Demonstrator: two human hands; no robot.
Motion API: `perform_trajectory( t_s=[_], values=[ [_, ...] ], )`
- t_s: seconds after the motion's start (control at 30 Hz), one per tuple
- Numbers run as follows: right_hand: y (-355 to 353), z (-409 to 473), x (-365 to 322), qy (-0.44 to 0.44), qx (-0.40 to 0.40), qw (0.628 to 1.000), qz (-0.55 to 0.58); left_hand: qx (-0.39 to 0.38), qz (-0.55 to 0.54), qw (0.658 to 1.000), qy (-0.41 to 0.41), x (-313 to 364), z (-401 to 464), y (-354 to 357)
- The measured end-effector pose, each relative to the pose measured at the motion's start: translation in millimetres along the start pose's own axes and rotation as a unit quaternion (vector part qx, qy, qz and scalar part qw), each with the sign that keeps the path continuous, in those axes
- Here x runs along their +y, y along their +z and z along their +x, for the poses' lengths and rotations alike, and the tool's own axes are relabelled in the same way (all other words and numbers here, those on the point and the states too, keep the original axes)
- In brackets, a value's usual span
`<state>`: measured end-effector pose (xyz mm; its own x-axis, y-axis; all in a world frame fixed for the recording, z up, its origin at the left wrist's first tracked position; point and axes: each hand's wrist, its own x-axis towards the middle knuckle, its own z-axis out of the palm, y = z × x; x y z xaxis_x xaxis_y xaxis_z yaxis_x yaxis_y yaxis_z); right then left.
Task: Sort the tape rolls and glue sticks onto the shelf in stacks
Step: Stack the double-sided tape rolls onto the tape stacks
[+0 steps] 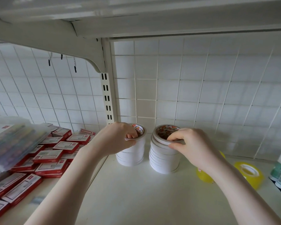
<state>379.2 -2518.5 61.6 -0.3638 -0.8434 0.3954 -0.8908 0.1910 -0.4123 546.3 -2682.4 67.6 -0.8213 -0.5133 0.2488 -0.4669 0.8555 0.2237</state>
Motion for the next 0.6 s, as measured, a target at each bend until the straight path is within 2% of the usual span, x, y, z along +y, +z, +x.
perform_trajectory(
  t_s=[0.23,0.6],
  values=[
    [-4.5,1.2,-2.7,-0.005,-0.039,0.999,-0.014,0.002,-0.005,1.000,0.002,-1.5,-0.4,1.1],
    [-3.7,3.5,-7.4,-0.034,-0.027,0.999,-0.020,0.010,-0.001,1.000,-0.005,-1.4,-1.2,3.5]
  ],
)
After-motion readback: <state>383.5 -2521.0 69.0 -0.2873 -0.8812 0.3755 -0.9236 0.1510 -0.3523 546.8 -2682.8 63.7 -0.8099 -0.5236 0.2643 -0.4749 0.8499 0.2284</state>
